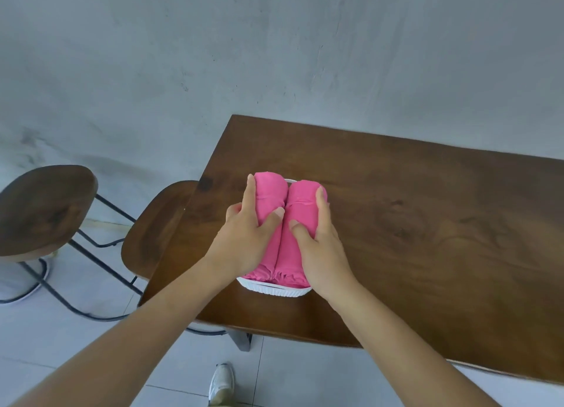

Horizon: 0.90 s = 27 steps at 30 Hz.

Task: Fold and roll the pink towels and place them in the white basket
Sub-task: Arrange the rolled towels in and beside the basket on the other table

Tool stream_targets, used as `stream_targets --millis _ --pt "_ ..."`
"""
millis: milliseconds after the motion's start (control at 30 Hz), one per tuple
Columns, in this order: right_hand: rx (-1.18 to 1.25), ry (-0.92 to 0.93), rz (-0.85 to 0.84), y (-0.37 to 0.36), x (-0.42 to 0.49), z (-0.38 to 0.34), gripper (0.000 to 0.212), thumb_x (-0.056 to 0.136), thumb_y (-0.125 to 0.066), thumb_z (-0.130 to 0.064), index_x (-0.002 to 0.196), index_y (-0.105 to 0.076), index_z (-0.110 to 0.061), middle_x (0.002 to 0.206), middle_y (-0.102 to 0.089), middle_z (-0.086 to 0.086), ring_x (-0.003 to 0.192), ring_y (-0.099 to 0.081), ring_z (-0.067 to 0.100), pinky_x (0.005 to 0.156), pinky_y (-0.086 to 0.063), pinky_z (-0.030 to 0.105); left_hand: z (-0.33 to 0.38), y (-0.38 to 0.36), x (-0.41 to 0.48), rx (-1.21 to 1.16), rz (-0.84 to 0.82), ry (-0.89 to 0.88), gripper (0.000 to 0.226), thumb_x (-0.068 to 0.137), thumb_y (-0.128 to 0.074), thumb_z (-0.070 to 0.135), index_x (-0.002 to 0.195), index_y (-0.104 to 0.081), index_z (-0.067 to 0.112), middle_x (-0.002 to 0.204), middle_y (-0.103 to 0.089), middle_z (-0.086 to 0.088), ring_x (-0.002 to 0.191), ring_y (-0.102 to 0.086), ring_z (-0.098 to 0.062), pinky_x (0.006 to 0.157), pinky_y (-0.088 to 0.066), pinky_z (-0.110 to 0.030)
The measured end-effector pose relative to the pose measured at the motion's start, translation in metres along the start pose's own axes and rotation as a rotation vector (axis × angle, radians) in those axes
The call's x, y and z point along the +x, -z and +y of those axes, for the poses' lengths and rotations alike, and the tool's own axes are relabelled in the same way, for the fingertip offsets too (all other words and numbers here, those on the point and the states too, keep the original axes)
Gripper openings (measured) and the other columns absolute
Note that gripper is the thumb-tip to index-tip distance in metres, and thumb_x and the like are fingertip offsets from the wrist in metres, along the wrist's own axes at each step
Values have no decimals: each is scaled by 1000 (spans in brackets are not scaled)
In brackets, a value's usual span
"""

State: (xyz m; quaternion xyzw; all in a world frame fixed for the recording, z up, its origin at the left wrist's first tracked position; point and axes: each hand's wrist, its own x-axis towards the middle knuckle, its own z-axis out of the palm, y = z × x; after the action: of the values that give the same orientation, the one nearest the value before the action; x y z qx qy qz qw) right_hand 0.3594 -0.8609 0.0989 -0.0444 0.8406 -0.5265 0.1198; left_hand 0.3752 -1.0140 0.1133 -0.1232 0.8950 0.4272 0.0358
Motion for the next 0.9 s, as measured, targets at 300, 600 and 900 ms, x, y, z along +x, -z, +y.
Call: stream_targets --millis 300,600,900 --pt "-41 12 -53 -34 137 -44 70 98 -42 -54 145 8 -67 157 -35 1 124 -56 26 99 -53 51 -12 56 125 100 24 101 78 102 -31 63 156 20 41 149 -33 -25 121 -51 -45 103 -43 -52" --pt "-71 -57 -51 -58 255 -94 70 104 -44 -41 156 2 -50 150 -44 11 115 -59 30 99 -51 45 -18 103 252 113 -5 176 75 103 -32 60 157 18 43 150 -31 -31 125 -49 -53 103 -44 -55" --pt "-121 -106 -46 -62 334 -118 68 107 -40 -38 159 3 -43 145 -48 15 92 -57 21 90 -51 38 -19 120 336 132 1 151 73 104 -31 58 158 15 40 151 -28 -31 126 -47 -53 104 -43 -56"
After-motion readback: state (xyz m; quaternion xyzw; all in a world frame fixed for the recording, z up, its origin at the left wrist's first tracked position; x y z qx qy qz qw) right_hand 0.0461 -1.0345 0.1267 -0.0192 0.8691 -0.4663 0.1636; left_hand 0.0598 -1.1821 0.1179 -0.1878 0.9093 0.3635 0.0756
